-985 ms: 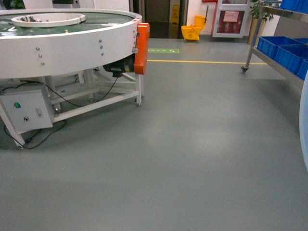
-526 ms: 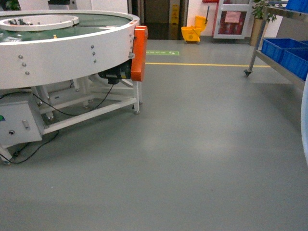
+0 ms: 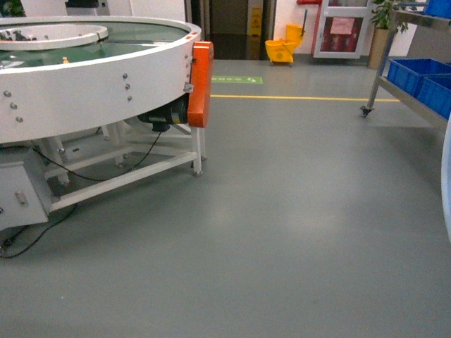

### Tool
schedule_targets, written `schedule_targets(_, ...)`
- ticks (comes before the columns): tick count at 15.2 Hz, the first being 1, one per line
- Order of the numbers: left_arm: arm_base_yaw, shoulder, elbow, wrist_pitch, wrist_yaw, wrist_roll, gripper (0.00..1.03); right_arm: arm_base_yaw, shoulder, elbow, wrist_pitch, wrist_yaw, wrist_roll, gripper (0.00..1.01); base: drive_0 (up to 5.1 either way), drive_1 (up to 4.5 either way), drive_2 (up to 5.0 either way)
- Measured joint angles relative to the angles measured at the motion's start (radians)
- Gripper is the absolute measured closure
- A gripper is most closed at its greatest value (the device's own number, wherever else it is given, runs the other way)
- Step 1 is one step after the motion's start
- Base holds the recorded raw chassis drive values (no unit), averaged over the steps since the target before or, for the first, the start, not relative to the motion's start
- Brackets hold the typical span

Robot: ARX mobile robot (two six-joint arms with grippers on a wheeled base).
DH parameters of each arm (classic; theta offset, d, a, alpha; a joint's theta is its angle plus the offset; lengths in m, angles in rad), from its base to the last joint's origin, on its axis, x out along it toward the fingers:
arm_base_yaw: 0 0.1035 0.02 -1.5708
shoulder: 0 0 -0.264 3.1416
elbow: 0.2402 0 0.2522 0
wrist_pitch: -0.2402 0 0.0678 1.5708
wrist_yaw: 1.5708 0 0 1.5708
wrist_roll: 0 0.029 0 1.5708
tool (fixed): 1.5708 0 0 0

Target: Place blue tray on left shelf second layer neatly

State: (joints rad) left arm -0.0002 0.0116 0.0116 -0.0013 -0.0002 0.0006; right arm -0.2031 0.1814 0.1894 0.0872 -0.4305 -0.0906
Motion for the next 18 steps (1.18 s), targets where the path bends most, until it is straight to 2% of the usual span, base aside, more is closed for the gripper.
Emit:
schedule_targets(9,0.001,0.0,0.0,-0.003,-0.003,0.0,0.05,0.0,0.0,-0.001,0.003,-0.004,0.0,0.99,-0.2,3.75,-4.1)
schedule_targets(18,0.001,0.0,0.0,-0.004,-0.001,0.0,0.05,0.0,0.0,-0.001,0.0,-0.001,0.0,0.99,-1.5,2.6,-5.6)
